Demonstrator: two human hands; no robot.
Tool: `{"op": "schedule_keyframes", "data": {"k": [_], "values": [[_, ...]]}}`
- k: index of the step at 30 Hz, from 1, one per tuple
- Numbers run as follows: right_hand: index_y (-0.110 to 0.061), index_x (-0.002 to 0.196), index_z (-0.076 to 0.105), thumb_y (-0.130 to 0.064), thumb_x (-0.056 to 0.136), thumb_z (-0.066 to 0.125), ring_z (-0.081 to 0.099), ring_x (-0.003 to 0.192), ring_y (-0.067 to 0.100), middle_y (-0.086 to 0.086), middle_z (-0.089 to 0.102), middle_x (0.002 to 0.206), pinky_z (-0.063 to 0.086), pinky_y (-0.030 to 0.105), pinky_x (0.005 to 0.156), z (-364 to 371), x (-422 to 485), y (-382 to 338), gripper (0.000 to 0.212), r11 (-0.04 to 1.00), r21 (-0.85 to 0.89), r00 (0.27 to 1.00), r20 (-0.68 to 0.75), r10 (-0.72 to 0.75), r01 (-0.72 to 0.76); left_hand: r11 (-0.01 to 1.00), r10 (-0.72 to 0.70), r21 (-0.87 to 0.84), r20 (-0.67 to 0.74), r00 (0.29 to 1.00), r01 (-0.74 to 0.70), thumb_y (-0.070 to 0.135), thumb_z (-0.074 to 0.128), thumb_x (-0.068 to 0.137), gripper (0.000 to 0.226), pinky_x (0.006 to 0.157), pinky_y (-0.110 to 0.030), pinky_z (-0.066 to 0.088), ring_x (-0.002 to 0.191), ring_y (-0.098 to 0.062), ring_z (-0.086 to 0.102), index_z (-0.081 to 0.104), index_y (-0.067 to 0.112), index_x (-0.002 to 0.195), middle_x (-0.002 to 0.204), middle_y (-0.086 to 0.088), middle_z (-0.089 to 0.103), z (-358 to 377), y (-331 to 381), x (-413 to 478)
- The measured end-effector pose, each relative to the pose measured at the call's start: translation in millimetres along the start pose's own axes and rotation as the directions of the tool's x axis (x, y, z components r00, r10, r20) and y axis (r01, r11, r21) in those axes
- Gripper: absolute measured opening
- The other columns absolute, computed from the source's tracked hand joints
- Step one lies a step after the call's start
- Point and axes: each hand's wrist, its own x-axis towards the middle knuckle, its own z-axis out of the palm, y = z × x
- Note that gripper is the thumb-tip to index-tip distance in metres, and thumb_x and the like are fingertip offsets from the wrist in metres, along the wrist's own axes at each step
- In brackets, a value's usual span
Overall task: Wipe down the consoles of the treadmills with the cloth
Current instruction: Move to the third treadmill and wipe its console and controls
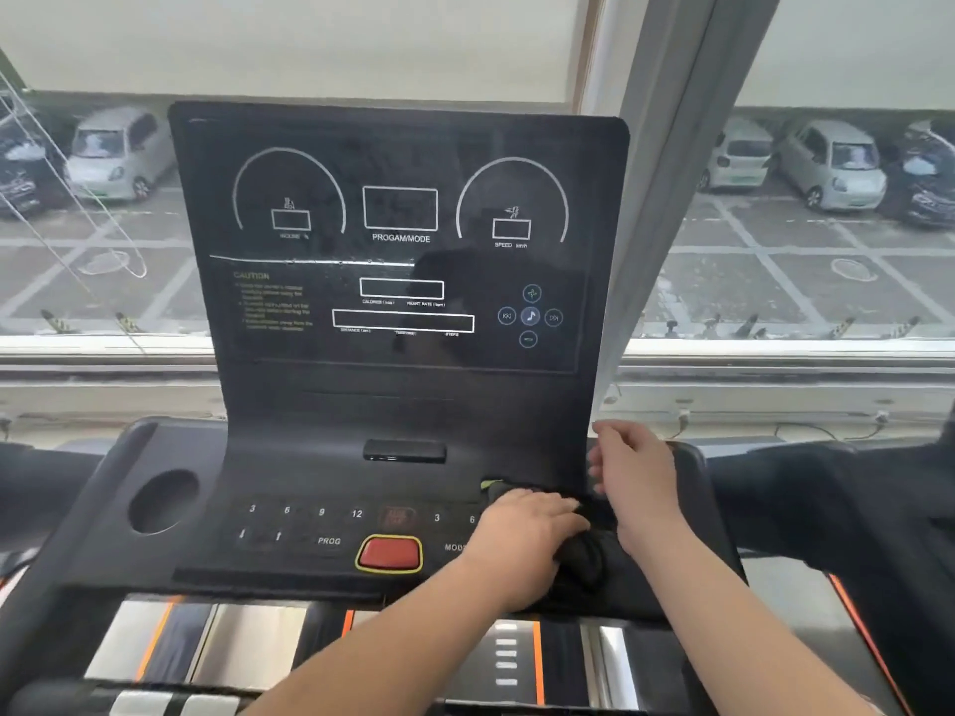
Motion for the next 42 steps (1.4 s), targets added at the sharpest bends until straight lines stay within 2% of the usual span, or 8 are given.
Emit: {"op": "schedule_keyframes", "data": {"k": [5,11,20,26,31,34,36,42], "values": [[-0.022,0.104,0.073,-0.016,0.101,0.053,0.06,0.072,0.018,0.005,0.068,0.08,0.05,0.035,0.07,10,-17,14,0.021,1.0,0.01,0.999,-0.027,-0.019,0.02,0.984,0.089,0.146,0.071,0.993,-0.099,0.012,0.066,0.082,0.051,0.082,-0.04,0.048,0.106,-0.029,0.065,0.063,0.028,0.131,0.123,0.0,0.068,-7,-1,-27],[-0.026,0.103,0.072,-0.016,0.101,0.053,0.058,0.067,0.016,0.002,0.067,0.077,0.047,0.032,0.067,28,-35,9,0.022,0.998,0.049,0.997,-0.071,-0.036,0.039,0.946,-0.048,0.323,0.11,0.993,0.01,0.017,0.061,0.093,0.049,0.093,-0.043,0.042,0.119,-0.03,0.058,0.053,0.028,0.139,0.131,-0.003,0.059,-48,-58,-39],[-0.019,0.101,0.074,-0.013,0.103,0.054,0.056,0.058,0.013,0.0,0.068,0.07,0.045,0.028,0.058,128,-76,5,0.02,1.0,0.008,0.997,0.082,0.009,-0.01,0.961,-0.18,0.229,0.098,0.979,0.154,0.018,0.055,0.094,0.051,0.1,-0.041,0.044,0.125,-0.023,0.054,0.05,0.038,0.141,0.139,0.006,0.054,-74,-169,-132],[-0.016,0.099,0.073,-0.014,0.103,0.055,0.055,0.055,0.012,0.003,0.069,0.07,0.043,0.024,0.049,196,-104,-4,0.019,0.998,-0.052,0.979,0.198,0.043,-0.033,0.933,-0.296,0.204,-0.027,0.955,0.295,0.015,0.054,0.095,0.054,0.103,-0.041,0.042,0.128,-0.023,0.051,0.049,0.037,0.144,0.145,0.006,0.051,-79,-233,-210],[-0.019,0.096,0.075,-0.014,0.102,0.055,0.057,0.056,0.014,0.0,0.07,0.067,0.044,0.03,0.054,224,-117,-13,0.021,0.997,-0.07,0.971,0.236,0.04,-0.024,0.865,-0.452,0.105,-0.264,0.852,0.491,0.009,0.068,0.078,0.058,0.086,-0.045,0.054,0.105,-0.034,0.063,0.062,0.025,0.133,0.125,-0.003,0.065,-94,-272,-235],[-0.02,0.096,0.074,-0.014,0.103,0.054,0.057,0.055,0.012,0.0,0.07,0.067,0.044,0.029,0.052,230,-120,-24,0.022,0.998,-0.067,0.973,0.229,0.015,0.001,0.828,-0.521,-0.108,-0.514,0.682,0.551,0.005,0.071,0.074,0.061,0.08,-0.049,0.055,0.098,-0.038,0.061,0.062,0.017,0.132,0.122,-0.009,0.064,-130,-288,-214],[-0.02,0.097,0.074,-0.014,0.103,0.054,0.058,0.057,0.013,0.001,0.071,0.069,0.045,0.028,0.053,231,-122,-28,0.022,0.997,-0.072,0.976,0.22,0.012,0.004,0.825,-0.514,-0.135,-0.583,0.628,0.549,0.003,0.072,0.074,0.062,0.085,-0.051,0.054,0.102,-0.041,0.06,0.061,0.014,0.134,0.126,-0.014,0.062,-148,-291,-196],[-0.016,0.099,0.073,-0.011,0.103,0.053,0.058,0.056,0.014,0.004,0.071,0.07,0.045,0.029,0.052,233,-125,-26,0.021,0.998,-0.061,0.973,0.229,0.042,-0.029,0.821,-0.534,-0.028,-0.39,0.75,0.57,0.007,0.072,0.076,0.065,0.078,-0.05,0.055,0.107,-0.04,0.055,0.052,0.026,0.135,0.137,-0.013,0.049,-96,-282,-192]]}}
